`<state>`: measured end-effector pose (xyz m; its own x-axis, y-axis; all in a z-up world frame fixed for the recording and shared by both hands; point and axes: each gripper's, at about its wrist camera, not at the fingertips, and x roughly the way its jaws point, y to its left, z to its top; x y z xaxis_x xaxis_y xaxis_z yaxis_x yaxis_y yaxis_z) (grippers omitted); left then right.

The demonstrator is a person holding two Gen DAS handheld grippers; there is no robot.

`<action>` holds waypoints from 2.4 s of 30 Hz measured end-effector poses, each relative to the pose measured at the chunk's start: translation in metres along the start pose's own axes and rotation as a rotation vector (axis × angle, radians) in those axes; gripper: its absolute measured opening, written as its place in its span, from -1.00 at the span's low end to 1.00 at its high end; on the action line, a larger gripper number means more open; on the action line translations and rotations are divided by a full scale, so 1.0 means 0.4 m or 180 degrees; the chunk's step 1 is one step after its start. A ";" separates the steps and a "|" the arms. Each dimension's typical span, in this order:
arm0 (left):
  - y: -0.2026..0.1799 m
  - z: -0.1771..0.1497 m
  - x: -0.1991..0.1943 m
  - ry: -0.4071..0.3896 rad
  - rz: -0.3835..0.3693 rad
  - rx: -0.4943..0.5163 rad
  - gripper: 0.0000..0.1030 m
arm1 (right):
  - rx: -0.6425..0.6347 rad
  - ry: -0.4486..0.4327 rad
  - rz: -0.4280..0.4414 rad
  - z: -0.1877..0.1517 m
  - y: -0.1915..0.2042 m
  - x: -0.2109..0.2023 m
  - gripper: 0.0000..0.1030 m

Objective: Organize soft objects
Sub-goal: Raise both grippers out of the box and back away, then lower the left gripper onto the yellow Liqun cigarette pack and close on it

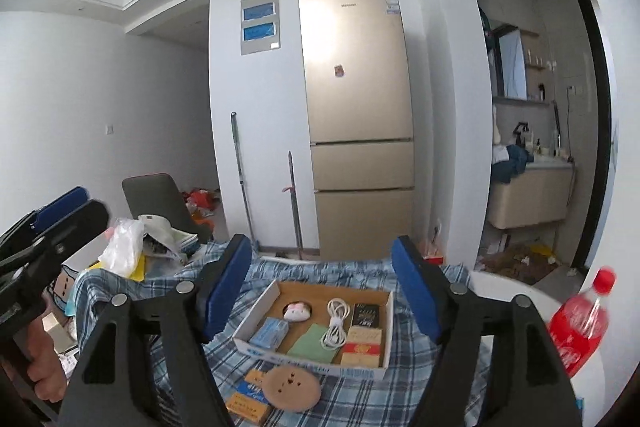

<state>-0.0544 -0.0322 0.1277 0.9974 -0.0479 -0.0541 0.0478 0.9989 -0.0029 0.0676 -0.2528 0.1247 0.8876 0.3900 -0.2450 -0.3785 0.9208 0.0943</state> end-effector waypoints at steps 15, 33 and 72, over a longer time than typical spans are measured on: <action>-0.003 -0.256 0.105 0.0264 0.0028 0.0148 1.00 | -0.0223 0.0182 -0.0119 -0.190 -0.020 0.122 0.84; 0.031 -0.342 0.231 0.1228 -0.0164 -0.0090 1.00 | -0.0049 0.0410 -0.0095 -0.253 -0.065 0.177 0.99; -0.040 -0.505 0.365 0.2809 -0.0535 0.0054 0.09 | 0.0170 0.0695 -0.0280 -0.261 -0.106 0.209 0.99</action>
<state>0.0794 -0.0552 -0.0820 0.5728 -0.1693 -0.8020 0.1971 0.9782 -0.0657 0.1303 -0.2601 -0.0005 0.8366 0.3023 -0.4568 -0.2825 0.9526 0.1129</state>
